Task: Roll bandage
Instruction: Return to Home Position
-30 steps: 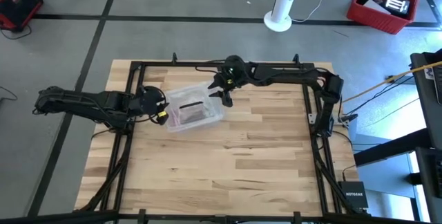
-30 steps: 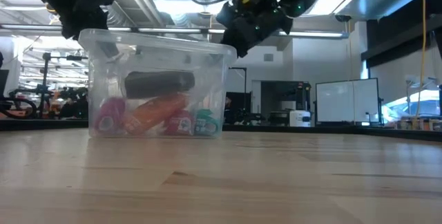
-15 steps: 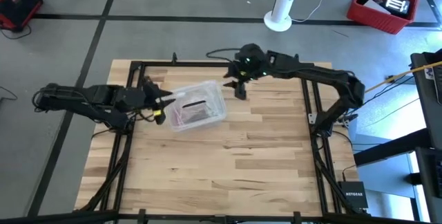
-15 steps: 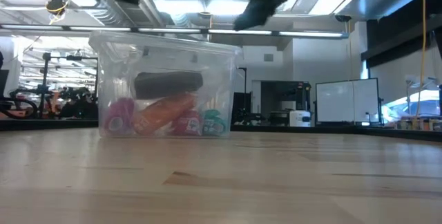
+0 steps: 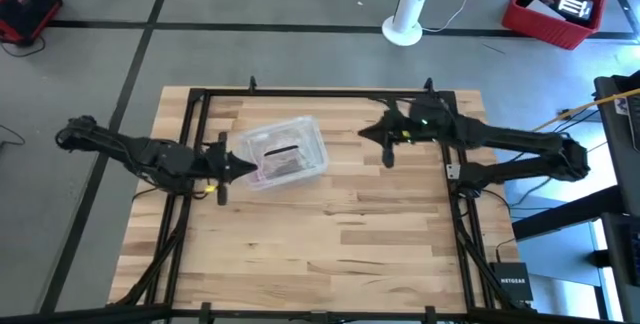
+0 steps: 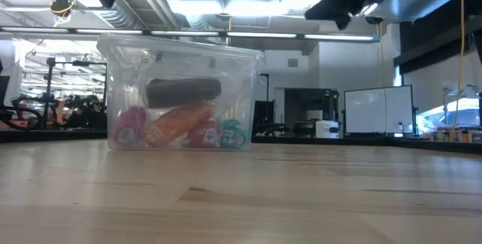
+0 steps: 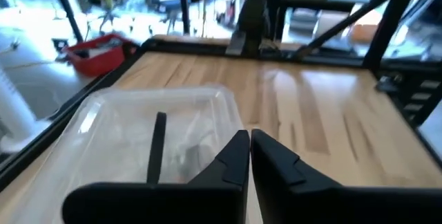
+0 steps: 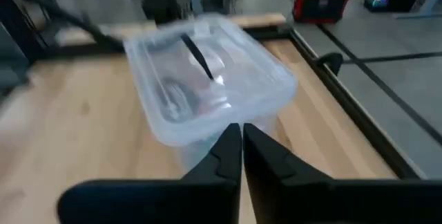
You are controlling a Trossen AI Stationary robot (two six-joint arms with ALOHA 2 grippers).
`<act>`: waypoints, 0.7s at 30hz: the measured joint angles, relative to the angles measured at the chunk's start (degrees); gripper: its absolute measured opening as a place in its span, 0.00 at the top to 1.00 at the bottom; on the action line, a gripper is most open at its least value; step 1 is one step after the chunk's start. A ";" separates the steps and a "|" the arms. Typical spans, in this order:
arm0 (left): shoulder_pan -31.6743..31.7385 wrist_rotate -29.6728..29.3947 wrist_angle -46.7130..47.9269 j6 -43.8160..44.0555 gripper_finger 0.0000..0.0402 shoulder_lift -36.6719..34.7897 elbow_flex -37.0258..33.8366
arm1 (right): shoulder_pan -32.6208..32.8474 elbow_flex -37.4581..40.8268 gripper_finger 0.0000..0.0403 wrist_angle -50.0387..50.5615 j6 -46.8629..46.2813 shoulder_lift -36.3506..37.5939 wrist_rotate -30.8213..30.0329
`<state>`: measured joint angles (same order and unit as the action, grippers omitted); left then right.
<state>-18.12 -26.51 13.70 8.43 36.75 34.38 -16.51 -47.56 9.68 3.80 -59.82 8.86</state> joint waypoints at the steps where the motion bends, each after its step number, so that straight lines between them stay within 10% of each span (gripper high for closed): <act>1: -0.16 0.01 -1.28 -0.09 0.97 -1.23 -1.20 | 0.08 2.62 0.95 -2.46 -1.55 1.97 0.00; 21: -0.32 -2.18 -13.80 2.89 1.00 -14.69 -16.66 | -0.01 33.71 0.99 -23.83 -13.02 29.74 1.68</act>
<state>-18.44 -28.69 -0.11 11.31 22.06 17.72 -16.51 -13.85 -14.15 -9.22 -30.08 10.54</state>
